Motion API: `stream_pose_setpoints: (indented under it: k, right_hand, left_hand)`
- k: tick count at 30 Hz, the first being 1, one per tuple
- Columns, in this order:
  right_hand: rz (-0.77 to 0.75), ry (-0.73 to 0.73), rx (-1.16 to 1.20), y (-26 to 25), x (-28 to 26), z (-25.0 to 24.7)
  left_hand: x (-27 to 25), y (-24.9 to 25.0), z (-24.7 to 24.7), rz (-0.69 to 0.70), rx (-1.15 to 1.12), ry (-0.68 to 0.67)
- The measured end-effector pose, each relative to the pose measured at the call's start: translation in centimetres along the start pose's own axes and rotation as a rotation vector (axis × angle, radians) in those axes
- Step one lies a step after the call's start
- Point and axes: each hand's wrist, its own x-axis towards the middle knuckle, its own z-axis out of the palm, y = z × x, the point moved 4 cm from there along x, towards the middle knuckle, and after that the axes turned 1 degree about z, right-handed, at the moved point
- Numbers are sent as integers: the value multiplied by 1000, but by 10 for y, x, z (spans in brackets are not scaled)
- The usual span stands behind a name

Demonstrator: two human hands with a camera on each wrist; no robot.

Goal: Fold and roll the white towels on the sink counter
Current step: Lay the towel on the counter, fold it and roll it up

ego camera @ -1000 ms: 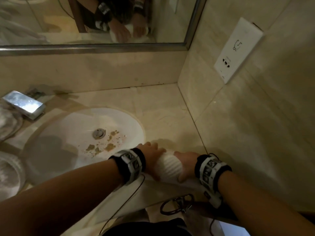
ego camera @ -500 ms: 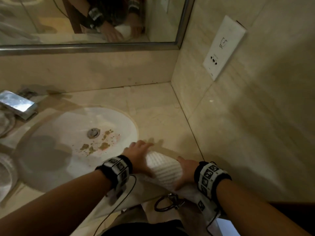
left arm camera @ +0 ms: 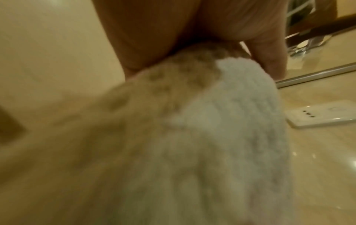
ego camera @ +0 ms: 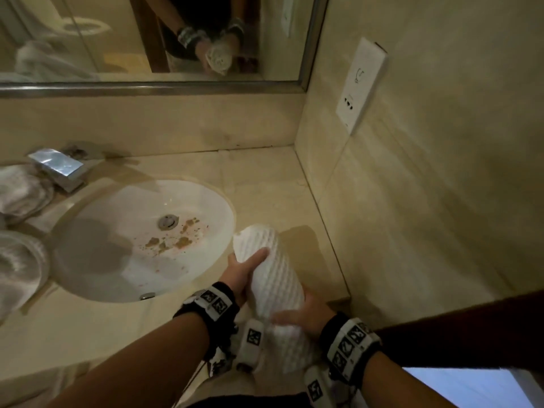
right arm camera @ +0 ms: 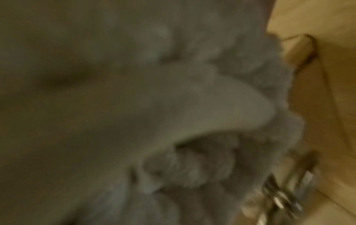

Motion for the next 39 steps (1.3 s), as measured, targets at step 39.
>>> stream_pose_setpoints:
  k: [39]
  right_hand:
    - [6, 346, 366, -121, 120, -96]
  left_hand:
    - [180, 191, 57, -91, 58, -159]
